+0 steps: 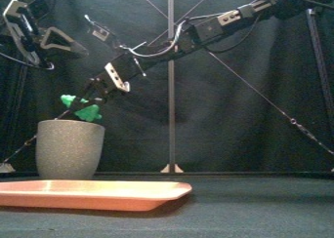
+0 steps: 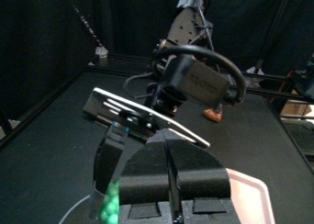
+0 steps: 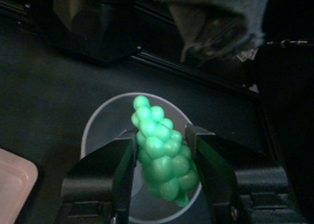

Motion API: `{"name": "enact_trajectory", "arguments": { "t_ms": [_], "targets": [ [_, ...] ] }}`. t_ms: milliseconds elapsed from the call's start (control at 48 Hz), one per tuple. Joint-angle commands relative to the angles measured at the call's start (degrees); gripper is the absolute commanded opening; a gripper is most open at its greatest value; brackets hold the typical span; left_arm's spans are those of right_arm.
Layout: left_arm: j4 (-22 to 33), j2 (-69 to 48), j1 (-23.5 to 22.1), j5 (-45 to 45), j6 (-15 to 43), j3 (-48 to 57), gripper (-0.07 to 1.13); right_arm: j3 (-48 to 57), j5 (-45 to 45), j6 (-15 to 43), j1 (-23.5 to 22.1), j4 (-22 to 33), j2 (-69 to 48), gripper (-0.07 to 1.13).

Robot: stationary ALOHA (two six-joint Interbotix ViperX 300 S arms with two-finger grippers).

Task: Pick the green grapes then place it in the grey bowl
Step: Drop green grapes in the grey bowl and return to neutral

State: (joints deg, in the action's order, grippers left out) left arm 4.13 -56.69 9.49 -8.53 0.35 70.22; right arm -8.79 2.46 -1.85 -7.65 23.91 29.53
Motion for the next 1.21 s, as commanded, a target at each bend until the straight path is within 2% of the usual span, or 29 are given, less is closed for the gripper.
{"name": "enact_trajectory", "arguments": {
  "t_ms": [21, 125, 229, 562, 792, 979, 1208],
  "targets": [
    [-0.2, -0.1, 0.1, -0.4, -0.1, -0.9, 0.12, -2.1, 0.1, 0.0, 0.3, -1.3, -1.3, 0.79],
    [-0.2, -0.3, 0.0, -0.4, -0.1, -1.0, 0.12, -2.4, 1.4, 0.0, 0.5, -1.8, -1.2, 0.91],
    [-0.2, -0.3, 0.0, -0.4, -0.1, -1.1, 0.12, -2.5, 3.3, 0.4, 0.6, -1.8, -1.2, 0.97],
    [-0.1, -0.4, -0.1, -0.3, -0.1, -0.8, 0.12, 1.9, 2.5, 0.4, 0.4, -1.8, -6.5, 0.97],
    [-0.3, -0.4, -0.1, -0.3, -0.1, -0.6, 0.12, 14.2, -6.4, 0.6, -0.4, -2.5, -16.5, 0.97],
    [-0.3, -0.4, 0.0, -0.3, 0.0, -0.6, 0.12, 27.2, -15.5, 0.6, -1.4, -5.3, -25.4, 0.97],
    [-1.8, -0.4, -0.1, -0.4, 0.1, -0.5, 0.12, 40.3, -24.3, 0.4, -1.6, -13.3, -33.8, 0.97]
  ]
}}
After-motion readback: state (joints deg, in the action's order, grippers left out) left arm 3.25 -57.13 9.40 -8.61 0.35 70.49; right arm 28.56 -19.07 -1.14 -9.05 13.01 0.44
